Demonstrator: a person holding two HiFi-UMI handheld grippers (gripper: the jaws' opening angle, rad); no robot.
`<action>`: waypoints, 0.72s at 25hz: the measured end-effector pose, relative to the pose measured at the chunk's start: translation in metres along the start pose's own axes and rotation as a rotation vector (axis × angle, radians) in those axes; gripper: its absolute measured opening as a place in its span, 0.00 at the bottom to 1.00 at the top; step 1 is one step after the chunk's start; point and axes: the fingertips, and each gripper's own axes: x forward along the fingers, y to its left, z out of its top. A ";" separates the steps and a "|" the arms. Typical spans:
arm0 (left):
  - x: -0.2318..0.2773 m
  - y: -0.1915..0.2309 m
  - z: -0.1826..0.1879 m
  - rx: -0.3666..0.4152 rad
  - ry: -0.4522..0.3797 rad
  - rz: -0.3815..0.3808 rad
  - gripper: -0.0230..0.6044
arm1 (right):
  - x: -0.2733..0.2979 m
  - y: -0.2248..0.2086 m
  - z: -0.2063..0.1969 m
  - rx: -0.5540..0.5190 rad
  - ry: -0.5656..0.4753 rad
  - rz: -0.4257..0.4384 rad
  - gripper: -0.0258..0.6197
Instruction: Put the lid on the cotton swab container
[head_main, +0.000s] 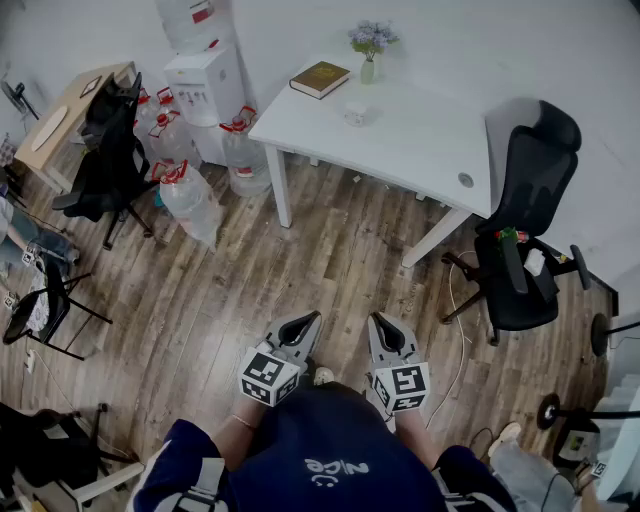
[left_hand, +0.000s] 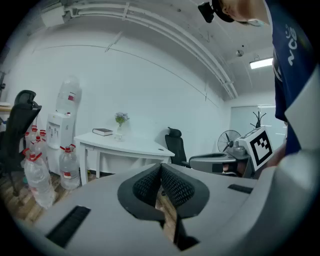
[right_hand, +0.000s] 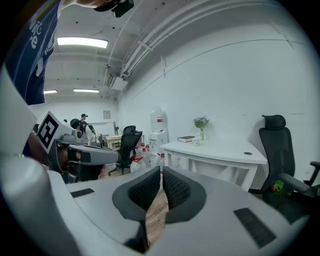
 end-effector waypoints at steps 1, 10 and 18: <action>0.001 0.004 0.002 -0.012 -0.006 -0.002 0.07 | 0.004 0.001 0.000 -0.013 0.008 0.001 0.13; 0.014 0.036 0.012 0.005 0.001 -0.019 0.07 | 0.039 0.002 0.013 -0.026 0.012 -0.040 0.12; 0.035 0.080 0.023 0.012 0.019 -0.052 0.07 | 0.089 0.000 0.036 -0.002 -0.028 -0.016 0.13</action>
